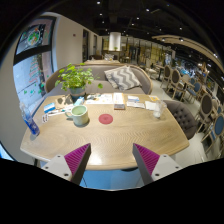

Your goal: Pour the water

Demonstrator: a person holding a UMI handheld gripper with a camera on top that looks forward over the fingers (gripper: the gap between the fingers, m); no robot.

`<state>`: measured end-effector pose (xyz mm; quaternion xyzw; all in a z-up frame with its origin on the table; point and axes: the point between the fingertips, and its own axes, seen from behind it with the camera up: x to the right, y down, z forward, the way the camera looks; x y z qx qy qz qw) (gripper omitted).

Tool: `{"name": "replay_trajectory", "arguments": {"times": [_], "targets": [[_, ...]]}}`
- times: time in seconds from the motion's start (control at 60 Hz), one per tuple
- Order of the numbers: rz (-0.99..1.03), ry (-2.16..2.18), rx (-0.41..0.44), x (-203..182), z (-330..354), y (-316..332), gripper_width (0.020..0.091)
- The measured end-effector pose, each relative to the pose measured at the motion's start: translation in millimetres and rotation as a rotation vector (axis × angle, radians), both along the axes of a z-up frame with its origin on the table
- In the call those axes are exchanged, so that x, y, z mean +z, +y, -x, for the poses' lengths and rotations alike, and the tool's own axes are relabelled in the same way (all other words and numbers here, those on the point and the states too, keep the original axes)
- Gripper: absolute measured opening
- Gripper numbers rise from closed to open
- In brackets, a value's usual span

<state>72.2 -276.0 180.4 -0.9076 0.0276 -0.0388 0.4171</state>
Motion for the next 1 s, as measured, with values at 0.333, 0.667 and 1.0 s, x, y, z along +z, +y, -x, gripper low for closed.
{"name": "replay_trajectory", "arguments": {"times": [0.333,0.667,1.0], "targets": [[0.042,-0.026,0.021,-29.0,86.6,-34.0,0.0858],[0.002,0.025,0.165,-47.8,291.2,-45.0,0.0861],[-0.149,0.112,0.258,-60.3,452.9,72.8,0.0865]]}}
